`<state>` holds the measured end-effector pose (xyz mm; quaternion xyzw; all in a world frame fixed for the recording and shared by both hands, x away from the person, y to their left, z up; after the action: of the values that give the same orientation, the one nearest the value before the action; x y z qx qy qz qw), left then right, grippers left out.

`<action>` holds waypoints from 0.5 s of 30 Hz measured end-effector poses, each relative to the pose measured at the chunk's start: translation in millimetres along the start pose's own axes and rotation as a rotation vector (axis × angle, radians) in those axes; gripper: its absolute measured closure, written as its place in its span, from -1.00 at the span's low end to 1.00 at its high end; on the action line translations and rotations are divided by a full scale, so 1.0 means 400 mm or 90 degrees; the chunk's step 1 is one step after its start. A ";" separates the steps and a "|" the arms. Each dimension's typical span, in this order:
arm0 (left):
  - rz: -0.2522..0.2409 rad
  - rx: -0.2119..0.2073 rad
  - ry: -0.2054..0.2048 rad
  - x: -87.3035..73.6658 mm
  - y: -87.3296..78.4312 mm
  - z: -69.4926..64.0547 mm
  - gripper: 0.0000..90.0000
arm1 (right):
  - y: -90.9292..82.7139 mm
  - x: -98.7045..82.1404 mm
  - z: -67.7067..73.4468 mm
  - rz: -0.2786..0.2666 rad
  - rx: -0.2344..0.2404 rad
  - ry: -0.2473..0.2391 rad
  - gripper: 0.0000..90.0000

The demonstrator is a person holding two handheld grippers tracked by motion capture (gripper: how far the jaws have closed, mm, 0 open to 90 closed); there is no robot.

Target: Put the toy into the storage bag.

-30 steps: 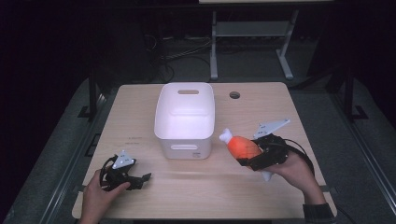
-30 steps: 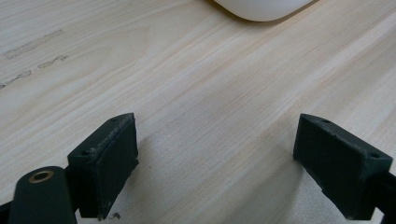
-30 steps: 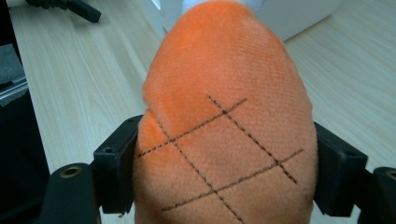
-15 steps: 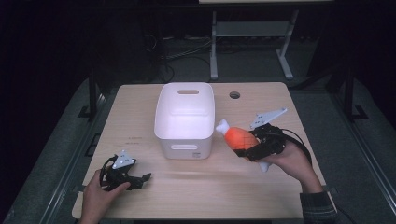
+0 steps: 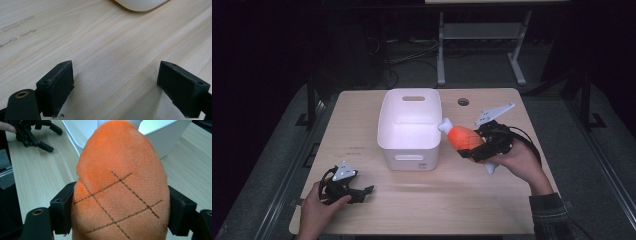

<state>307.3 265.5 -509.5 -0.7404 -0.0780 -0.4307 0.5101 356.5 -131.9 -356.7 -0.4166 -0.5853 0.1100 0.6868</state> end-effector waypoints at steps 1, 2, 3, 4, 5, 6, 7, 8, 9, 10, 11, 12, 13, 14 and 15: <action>0.000 0.000 0.000 0.000 0.000 0.000 -0.71 | -0.001 0.004 -0.002 0.000 0.000 0.000 -0.49; 0.000 0.000 0.000 0.000 0.000 0.000 -0.71 | -0.001 0.004 -0.002 0.000 0.000 0.000 -0.49; 0.000 0.000 0.000 0.000 0.000 0.000 -0.71 | -0.001 0.014 -0.004 -0.003 0.000 0.000 -0.49; 0.000 0.000 0.000 0.000 0.000 0.000 -0.71 | 0.000 0.018 -0.006 -0.005 -0.002 -0.004 -0.49; 0.000 0.000 0.000 0.000 0.000 0.000 -0.71 | 0.000 0.023 -0.007 -0.003 -0.001 -0.002 -0.49; 0.000 0.000 0.000 0.000 0.000 0.000 -0.71 | 0.001 0.029 -0.007 -0.002 -0.001 -0.003 -0.49; 0.000 0.000 0.000 0.000 0.000 0.000 -0.71 | 0.002 0.034 -0.008 -0.002 -0.002 -0.006 -0.48; 0.000 0.000 0.000 0.000 0.000 0.000 -0.71 | 0.003 0.039 -0.009 -0.002 -0.002 -0.009 -0.49; 0.000 0.000 0.000 0.000 0.000 0.000 -0.71 | 0.004 0.045 -0.008 -0.001 -0.001 -0.009 -0.49; 0.000 0.000 0.000 0.000 0.000 0.000 -0.71 | 0.006 0.050 -0.009 -0.001 -0.005 -0.009 -0.48; 0.000 0.000 0.000 0.000 0.000 0.000 -0.71 | 0.007 0.054 -0.009 -0.001 -0.005 -0.010 -0.48; 0.000 0.000 0.000 0.000 0.000 0.000 -0.71 | 0.009 0.060 -0.009 0.001 -0.005 -0.013 -0.48; 0.000 0.000 0.000 0.000 0.000 0.000 -0.71 | 0.011 0.066 -0.010 0.001 -0.005 -0.017 -0.48; 0.000 0.000 0.000 0.000 0.000 0.000 -0.71 | 0.013 0.072 -0.009 0.001 -0.005 -0.018 -0.48; 0.000 0.000 0.000 0.000 0.000 0.000 -0.71 | 0.015 0.077 -0.010 0.002 -0.005 -0.021 -0.49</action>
<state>307.4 265.5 -509.5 -0.7403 -0.0779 -0.4310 0.5101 370.9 -110.1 -338.8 -0.4188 -0.5962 0.1156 0.6751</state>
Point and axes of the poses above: each handheld gripper's, and its own axes: y roughly forward along the jaws, x roughly out of its top, z roughly to its left, the point moved 5 cm from there along y, roughly forward along the jaws, and after that the axes turned 9 degrees about -y, right-handed, at the moved point
